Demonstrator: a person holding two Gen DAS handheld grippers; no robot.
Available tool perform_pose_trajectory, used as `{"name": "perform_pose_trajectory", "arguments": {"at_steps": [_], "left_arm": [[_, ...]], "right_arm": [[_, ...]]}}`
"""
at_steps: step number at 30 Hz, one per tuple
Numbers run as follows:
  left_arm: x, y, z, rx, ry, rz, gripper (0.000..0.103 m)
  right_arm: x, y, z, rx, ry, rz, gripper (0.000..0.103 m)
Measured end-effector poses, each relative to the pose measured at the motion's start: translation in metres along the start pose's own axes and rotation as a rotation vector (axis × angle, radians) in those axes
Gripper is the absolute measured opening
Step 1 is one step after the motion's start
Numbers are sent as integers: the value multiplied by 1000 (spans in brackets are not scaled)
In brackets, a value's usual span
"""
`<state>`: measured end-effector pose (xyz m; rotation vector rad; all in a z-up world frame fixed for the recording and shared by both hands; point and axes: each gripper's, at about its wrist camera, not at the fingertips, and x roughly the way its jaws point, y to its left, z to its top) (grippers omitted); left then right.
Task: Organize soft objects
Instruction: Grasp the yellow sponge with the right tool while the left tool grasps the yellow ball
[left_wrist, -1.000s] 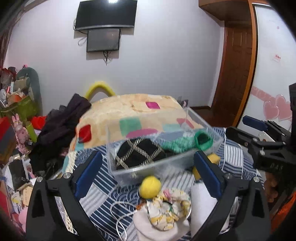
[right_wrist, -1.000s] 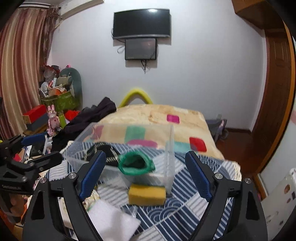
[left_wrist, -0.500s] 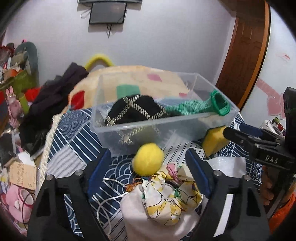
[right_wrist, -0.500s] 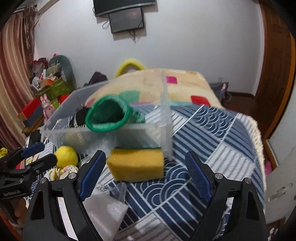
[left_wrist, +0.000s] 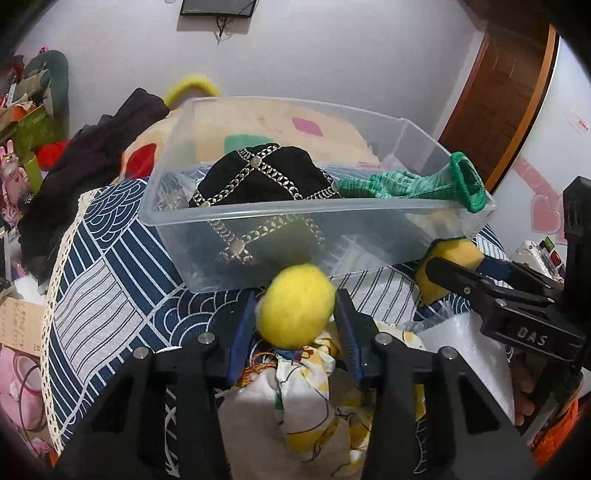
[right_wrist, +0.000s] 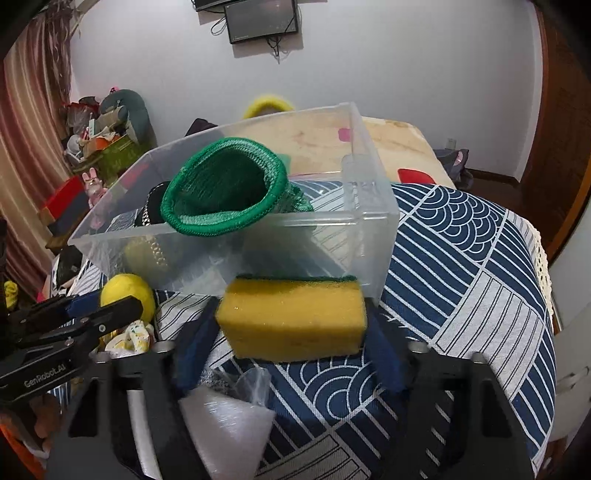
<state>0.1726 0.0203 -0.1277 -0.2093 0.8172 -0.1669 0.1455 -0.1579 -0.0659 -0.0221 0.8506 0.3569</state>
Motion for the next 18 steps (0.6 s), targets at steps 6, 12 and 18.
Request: {"name": "perform_pose_trajectory", "arguments": {"at_steps": [6,12,18], "left_arm": [[-5,-1,-4,-3,-13,-9,41],[-21,0,-2,2,-46,-9,41],[-39,-7,0,24,-84,-13,41]], "right_arm": [[-12,-5,-1,12,-46,-21,65],[-26,-3,1,-9,-75,-27,65],[-41,0,4,-32,-112,-32,65]]}}
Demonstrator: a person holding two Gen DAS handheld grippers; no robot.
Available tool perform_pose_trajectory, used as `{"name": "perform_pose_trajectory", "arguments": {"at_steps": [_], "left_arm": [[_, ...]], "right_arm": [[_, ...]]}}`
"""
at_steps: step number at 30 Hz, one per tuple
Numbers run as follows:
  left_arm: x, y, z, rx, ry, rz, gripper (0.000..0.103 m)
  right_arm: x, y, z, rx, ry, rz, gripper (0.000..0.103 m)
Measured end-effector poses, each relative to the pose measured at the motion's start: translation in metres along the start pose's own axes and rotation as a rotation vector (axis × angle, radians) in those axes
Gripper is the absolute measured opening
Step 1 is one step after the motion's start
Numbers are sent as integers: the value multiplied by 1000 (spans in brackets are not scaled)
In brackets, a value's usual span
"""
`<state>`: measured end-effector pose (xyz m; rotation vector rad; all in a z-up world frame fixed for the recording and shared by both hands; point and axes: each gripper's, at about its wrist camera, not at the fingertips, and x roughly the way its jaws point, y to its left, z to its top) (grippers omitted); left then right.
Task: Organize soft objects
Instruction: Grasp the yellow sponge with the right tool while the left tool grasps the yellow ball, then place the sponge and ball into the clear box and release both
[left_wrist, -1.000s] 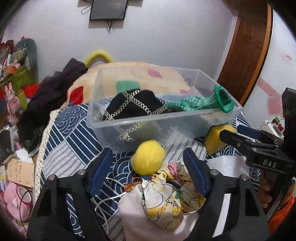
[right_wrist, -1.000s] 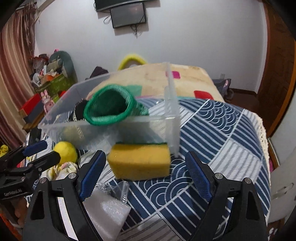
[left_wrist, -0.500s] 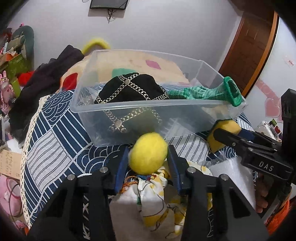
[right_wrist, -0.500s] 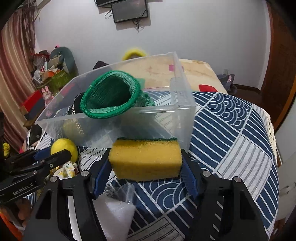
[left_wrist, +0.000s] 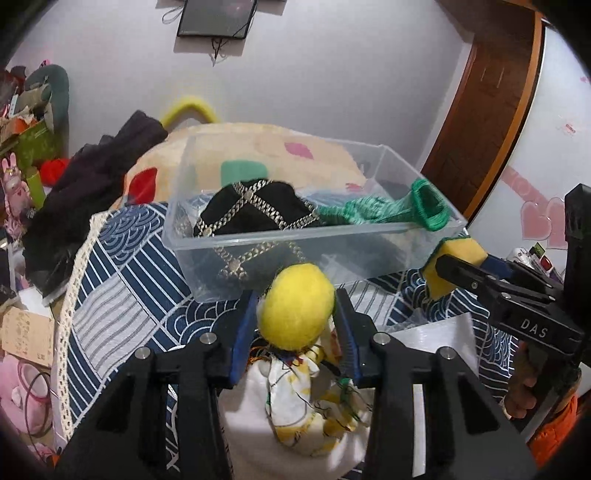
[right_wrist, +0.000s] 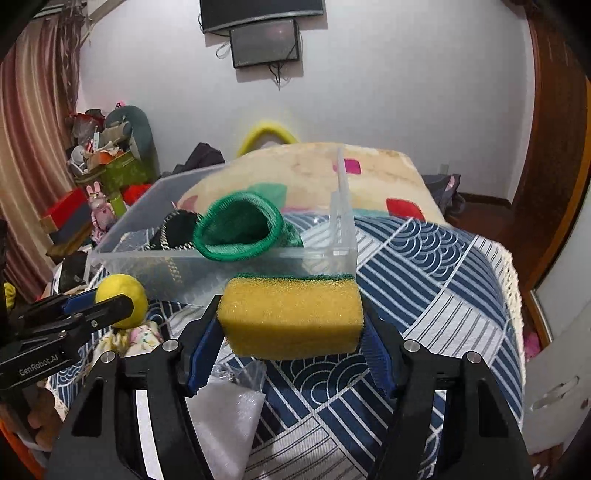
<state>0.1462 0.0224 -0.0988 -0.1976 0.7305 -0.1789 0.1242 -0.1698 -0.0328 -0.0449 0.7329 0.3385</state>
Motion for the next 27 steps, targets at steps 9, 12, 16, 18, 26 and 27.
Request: {"name": "perform_pose_trajectory", "arguments": {"at_steps": [9,12,16,18,26,27], "left_arm": [[-33,-19,6,60,-103,20,41],[-40,-21,12,62,-124,21,41],[-48,-20,21,56,-155,24,41],[-51,-18,27,52,-169,23,42],[-53,-9,45,39,-199,40,42],[-51,-7,47,35,-198,44,42]], "right_arm": [[-21,15,15,-34,-94,11,65],[-25,22,20,-45,-121,13,65],[-28,32,26,-61,-154,19,65],[-29,37,30,-71,-168,20,65],[-15,53,44,-100,-180,31,66],[-11,55,45,-101,-175,36,66]]}}
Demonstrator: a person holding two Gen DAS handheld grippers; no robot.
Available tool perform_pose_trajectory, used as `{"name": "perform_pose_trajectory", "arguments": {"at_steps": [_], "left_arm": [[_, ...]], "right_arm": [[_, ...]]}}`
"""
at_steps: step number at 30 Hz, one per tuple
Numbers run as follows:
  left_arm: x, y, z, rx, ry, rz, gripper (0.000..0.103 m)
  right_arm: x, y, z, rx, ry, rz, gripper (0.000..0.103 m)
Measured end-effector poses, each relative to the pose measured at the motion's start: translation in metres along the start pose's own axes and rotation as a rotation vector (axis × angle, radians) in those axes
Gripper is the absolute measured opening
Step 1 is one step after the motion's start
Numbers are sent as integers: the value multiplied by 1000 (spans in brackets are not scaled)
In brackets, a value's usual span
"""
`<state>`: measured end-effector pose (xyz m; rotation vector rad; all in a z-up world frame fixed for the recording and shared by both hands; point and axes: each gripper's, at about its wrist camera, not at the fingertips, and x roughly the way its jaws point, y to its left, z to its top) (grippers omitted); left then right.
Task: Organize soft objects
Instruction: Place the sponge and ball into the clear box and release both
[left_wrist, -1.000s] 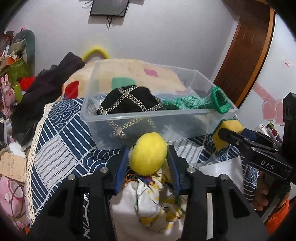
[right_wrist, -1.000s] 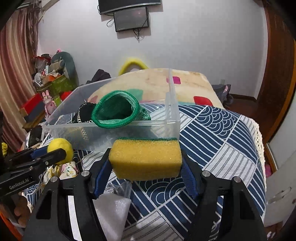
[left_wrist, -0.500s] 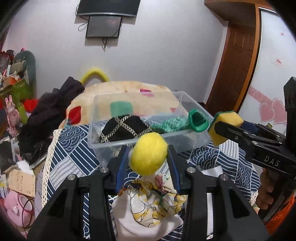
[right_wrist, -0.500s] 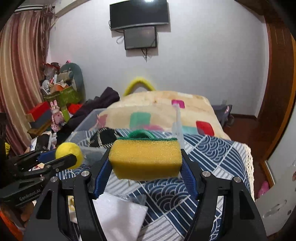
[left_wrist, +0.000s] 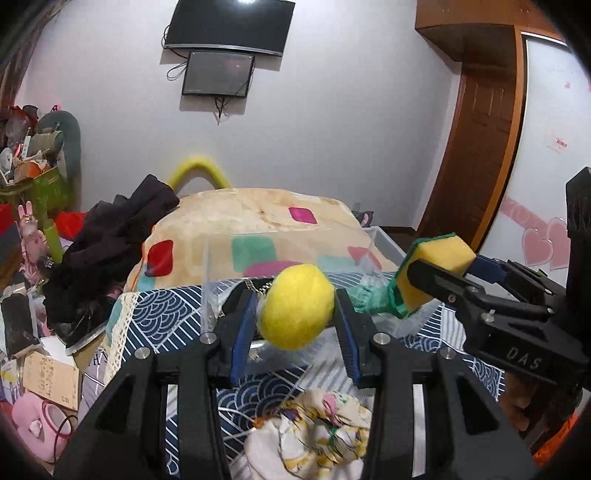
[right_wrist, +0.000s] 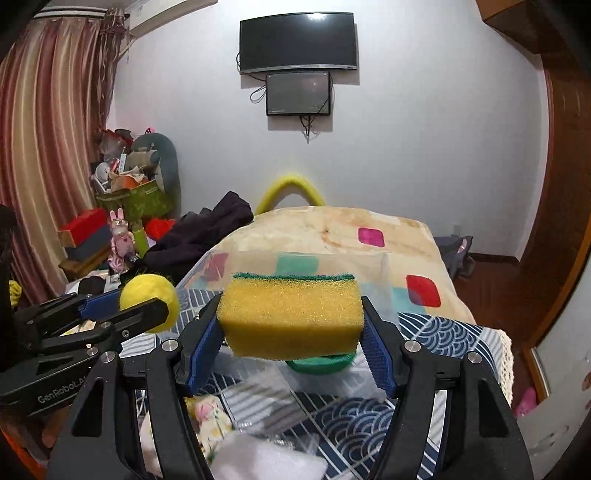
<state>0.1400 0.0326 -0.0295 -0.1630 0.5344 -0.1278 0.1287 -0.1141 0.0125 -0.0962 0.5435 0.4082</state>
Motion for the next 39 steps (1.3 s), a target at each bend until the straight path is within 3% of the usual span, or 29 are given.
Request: {"name": "perform_pose_trajectory", "arguments": {"at_steps": [11,23,27,35,37,39], "left_arm": [[46,22,-1,-62,104,5,42],[84,31,-15,-96,184,30,42],[82,21,-19,-39,175,61,53],[78,21,-16,-52,176,31,60],[72,21,-15,-54,171,36,64],[62,22,-14,-54,148,47,70]], "right_arm": [[37,11,-6,4,83,47,66],[73,3,-14,13,233,-6,66],[76,-6,-17,33,267,-11,66],[64,-13,-15,53,259,11,70],[59,-12,-14,53,249,14,73],[53,-13,-11,53,230,-2,83]]}}
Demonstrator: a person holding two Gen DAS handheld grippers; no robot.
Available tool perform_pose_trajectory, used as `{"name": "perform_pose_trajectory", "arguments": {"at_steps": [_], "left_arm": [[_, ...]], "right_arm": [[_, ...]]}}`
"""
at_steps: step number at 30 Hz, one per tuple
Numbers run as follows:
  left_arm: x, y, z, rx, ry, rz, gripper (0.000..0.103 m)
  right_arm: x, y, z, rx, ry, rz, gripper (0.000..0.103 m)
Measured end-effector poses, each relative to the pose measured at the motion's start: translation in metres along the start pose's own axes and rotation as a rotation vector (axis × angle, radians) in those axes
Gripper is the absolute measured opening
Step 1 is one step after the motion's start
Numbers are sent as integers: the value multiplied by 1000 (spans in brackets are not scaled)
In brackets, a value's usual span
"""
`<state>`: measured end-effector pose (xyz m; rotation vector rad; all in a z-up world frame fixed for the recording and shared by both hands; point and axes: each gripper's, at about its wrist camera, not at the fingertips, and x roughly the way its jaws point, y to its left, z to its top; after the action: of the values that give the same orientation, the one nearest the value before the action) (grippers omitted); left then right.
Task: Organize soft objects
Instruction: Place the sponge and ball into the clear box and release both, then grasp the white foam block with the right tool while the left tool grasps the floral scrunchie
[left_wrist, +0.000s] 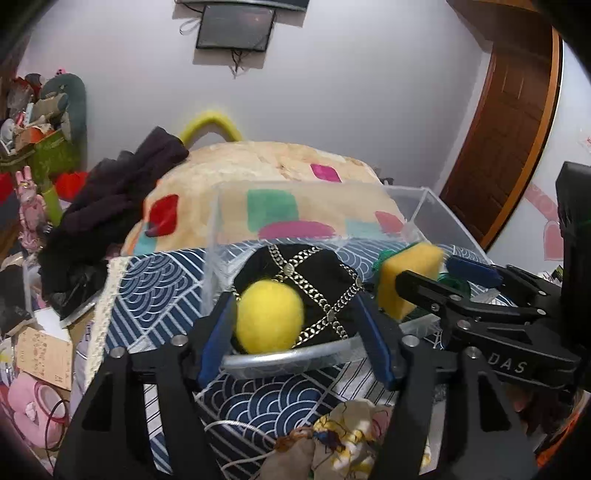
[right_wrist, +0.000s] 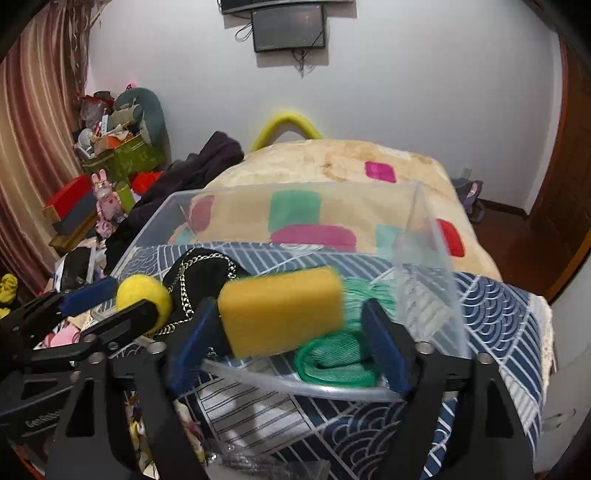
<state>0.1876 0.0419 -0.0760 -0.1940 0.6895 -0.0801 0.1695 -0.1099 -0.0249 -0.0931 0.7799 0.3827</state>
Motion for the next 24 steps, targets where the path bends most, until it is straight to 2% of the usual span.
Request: {"name": "perform_pose_trajectory", "arguments": {"at_steps": [1,7,9,11,13,17,24], "left_arm": [[-5,0,0,-1,-13,-1,72],[-33,-2,2,8,-59,-8,82],[-42,-5,2,23,-71,-5,90],[-49,-8,0,30,-80,-3,96],[-57,-9,-4,35,-81,-17,97],[-65,-6,-18,30,-44,-37,97],[-62,-1,-50,26,20,-20,97]], "right_arm": [[-6,-1,0,-3,-19,4,87],[-35,-2,1,-25,-102,-20,92],[-44,-1,0,-31,-133,-28,101],[-54,-1,-2,-44,-170,-45,102],[-61,1,-5,-60,-190,-51,103],[-71,2,-19,-69,-189,-19,103],[-60,2,-55,-42,-99,-4,103]]}}
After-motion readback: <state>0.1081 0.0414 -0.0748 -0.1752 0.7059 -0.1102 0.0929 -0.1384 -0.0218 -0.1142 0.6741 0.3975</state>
